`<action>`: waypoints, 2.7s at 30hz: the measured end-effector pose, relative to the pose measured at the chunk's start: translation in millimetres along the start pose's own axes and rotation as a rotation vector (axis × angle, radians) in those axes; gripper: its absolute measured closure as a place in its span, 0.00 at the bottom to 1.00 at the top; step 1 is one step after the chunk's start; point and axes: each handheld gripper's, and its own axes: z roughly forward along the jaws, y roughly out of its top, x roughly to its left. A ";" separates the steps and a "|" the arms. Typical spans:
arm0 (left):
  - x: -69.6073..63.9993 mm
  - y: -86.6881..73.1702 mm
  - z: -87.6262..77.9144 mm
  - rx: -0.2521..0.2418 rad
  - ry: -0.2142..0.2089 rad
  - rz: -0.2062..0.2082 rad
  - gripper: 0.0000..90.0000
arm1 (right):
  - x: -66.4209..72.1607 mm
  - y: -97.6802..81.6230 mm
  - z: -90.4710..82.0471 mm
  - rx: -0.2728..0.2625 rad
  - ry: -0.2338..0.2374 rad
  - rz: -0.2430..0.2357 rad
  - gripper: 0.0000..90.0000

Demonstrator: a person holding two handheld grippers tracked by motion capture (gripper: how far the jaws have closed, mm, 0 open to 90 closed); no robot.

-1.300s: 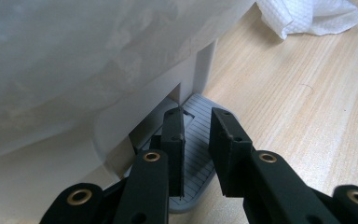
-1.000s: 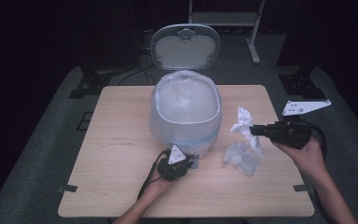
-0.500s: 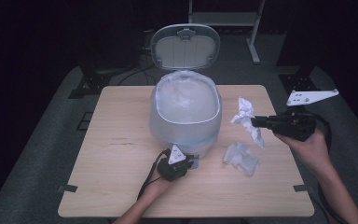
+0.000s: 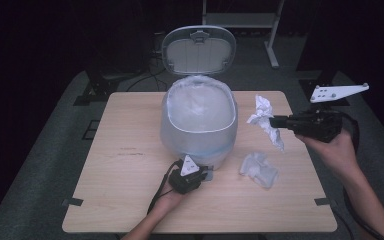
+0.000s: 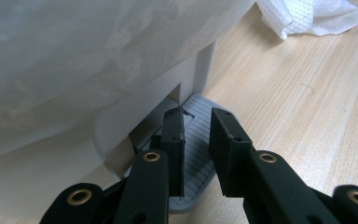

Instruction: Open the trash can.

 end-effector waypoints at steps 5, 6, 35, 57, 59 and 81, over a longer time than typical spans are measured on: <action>-0.2 0.0 0.0 -0.001 0.001 0.000 0.84 | 1.5 7.0 1.0 0.001 0.006 -0.003 0.98; -0.1 0.0 0.0 -0.001 0.000 0.000 0.84 | 1.6 8.3 1.3 0.001 0.006 -0.011 0.98; 0.0 -0.2 0.4 -0.006 0.000 0.000 0.84 | 15.5 53.4 13.3 0.014 0.035 -0.069 0.98; 0.1 -0.1 0.0 -0.001 -0.001 -0.002 0.84 | 20.7 79.1 34.1 0.017 0.068 -0.090 0.98; 0.0 -0.2 0.2 -0.003 0.000 -0.002 0.84 | 21.6 82.4 37.3 0.022 0.069 -0.095 0.98; 0.6 0.0 -0.1 0.001 -0.003 0.000 0.84 | 25.5 102.0 63.7 0.036 0.085 -0.110 0.98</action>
